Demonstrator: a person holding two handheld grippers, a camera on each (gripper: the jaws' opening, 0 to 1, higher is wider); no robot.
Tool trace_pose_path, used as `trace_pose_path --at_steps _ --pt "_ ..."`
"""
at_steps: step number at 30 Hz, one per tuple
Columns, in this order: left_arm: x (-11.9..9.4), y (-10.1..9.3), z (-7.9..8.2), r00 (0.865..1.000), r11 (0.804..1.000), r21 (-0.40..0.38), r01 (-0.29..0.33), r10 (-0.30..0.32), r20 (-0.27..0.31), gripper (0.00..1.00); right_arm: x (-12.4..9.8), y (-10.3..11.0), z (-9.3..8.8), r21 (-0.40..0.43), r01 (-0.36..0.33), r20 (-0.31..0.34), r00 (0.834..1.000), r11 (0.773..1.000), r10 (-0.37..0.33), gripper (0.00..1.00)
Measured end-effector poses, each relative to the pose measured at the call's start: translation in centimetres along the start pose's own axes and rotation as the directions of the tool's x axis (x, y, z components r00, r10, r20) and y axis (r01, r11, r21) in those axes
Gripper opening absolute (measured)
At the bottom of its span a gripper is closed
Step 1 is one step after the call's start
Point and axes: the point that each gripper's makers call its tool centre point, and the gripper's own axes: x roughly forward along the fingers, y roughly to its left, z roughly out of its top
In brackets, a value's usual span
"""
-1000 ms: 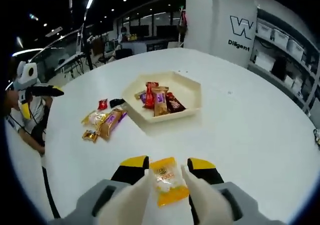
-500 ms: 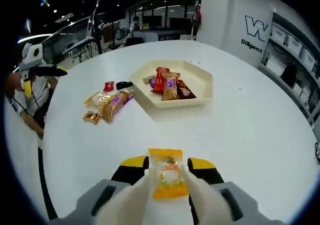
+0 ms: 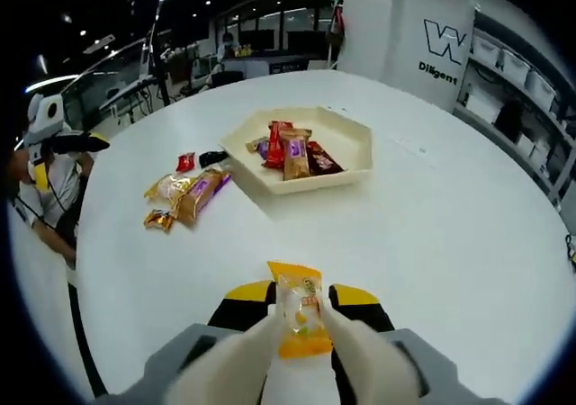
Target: Place the target food into the container with the food tongs after gripping and lifting it, then release it inside without dropping or visibly crushing the food.
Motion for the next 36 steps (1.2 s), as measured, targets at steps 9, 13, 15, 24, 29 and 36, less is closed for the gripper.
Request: trace_pose_path --at_steps 9,13,15,24,29,36 --pt "0.1 0.2 0.2 1.0 1.0 -0.003 -0.006 0.006 0.009 0.9 -0.8 0.9 4.5 -0.002 -0.028 0.108 0.994 1.0 0.028 0.18" --pt "0.1 0.1 0.2 1.0 1.0 0.005 0.0 0.0 0.008 0.9 -1.0 1.1 6.7 -0.011 -0.03 0.14 0.99 1.0 0.031 0.18" --pt "0.0 0.2 0.4 1.0 1.0 0.003 0.0 0.0 0.013 0.9 -1.0 1.0 7.9 -0.012 -0.035 0.158 0.987 0.999 0.036 0.18" --pt "-0.3 0.4 0.5 1.0 1.0 -0.007 -0.006 0.006 0.024 0.9 -1.4 1.0 13.1 -0.018 -0.039 0.252 0.967 0.999 0.042 0.18" --pt "-0.5 0.5 0.5 1.0 1.0 -0.009 -0.01 0.011 0.029 0.9 -1.4 1.0 15.2 -0.03 -0.032 0.28 0.959 0.999 0.04 0.19" --pt "-1.1 1.0 0.6 0.999 1.0 -0.014 -0.023 0.023 0.038 0.9 -1.2 0.6 18.2 0.006 -0.037 0.33 0.943 0.999 0.033 0.19"
